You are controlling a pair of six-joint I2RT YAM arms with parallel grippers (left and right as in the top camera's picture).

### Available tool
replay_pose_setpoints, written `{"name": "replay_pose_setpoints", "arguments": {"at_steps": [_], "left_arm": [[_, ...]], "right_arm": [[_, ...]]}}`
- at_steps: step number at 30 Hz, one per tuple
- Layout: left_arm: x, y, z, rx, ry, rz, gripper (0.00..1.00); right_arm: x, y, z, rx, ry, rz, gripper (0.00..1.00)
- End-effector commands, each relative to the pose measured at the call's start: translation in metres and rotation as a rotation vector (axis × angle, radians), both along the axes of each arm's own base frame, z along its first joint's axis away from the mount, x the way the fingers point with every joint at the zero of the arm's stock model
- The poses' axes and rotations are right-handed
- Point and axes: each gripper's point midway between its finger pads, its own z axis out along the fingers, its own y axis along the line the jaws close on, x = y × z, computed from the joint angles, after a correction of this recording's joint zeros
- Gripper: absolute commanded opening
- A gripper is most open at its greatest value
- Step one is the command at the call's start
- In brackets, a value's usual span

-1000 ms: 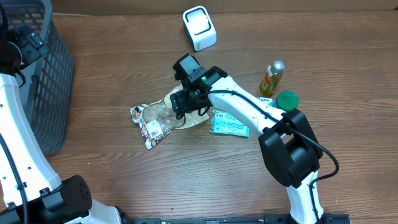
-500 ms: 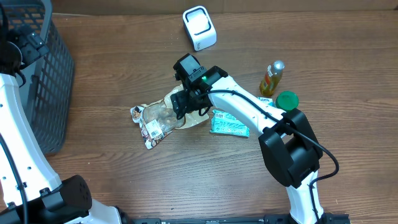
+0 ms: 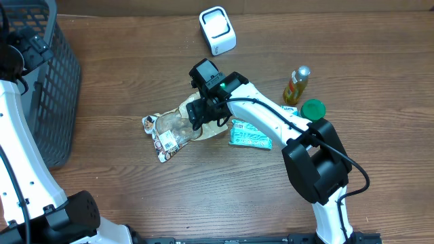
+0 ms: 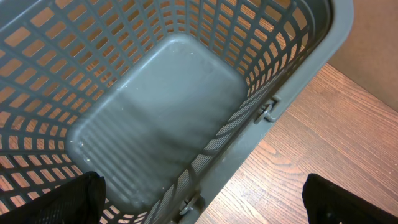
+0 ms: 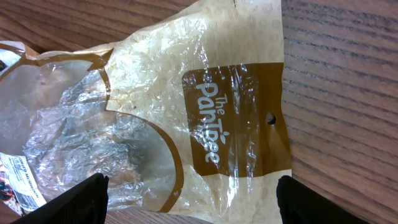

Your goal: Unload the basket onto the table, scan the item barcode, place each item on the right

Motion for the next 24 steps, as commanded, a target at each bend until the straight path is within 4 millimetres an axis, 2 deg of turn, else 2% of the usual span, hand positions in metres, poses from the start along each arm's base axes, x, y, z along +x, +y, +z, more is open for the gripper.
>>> {"name": "replay_pose_setpoints", "arguments": {"at_steps": [1, 24], "left_arm": [[0.0018, -0.0002, 0.0028, 0.015, -0.001, -0.015, 0.99], [0.0019, -0.0002, 0.0028, 0.014, -0.001, -0.015, 0.99]], "right_arm": [[0.0035, 0.0031, 0.0137, 0.016, -0.032, 0.005, 0.84], [0.0024, 0.0023, 0.0132, 0.013, -0.027, 0.005, 0.88]]}}
